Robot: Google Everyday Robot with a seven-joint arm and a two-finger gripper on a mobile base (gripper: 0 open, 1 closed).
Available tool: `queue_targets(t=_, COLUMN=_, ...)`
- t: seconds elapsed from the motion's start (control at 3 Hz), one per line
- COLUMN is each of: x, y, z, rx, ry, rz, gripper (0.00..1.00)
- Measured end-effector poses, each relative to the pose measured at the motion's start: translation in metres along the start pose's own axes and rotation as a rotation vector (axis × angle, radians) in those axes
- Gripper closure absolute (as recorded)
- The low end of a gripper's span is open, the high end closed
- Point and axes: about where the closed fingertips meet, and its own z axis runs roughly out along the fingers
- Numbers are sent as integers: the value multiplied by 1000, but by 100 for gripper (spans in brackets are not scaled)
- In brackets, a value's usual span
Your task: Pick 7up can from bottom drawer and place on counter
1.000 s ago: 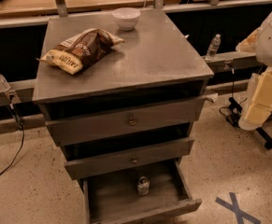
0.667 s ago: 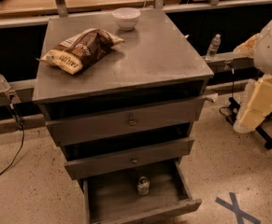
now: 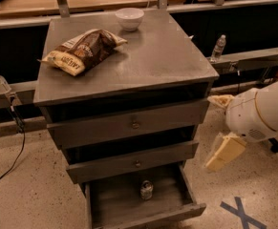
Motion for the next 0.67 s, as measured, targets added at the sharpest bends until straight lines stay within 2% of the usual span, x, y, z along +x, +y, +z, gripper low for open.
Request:
queue_targets(t=0.33, x=-4, y=-12, z=-8, rx=49, ry=3, rz=-11, gripper=0)
queue_targets(t=0.67, x=-8, y=-3, z=12, rx=1, ry=-70, rz=-44, gripper=0)
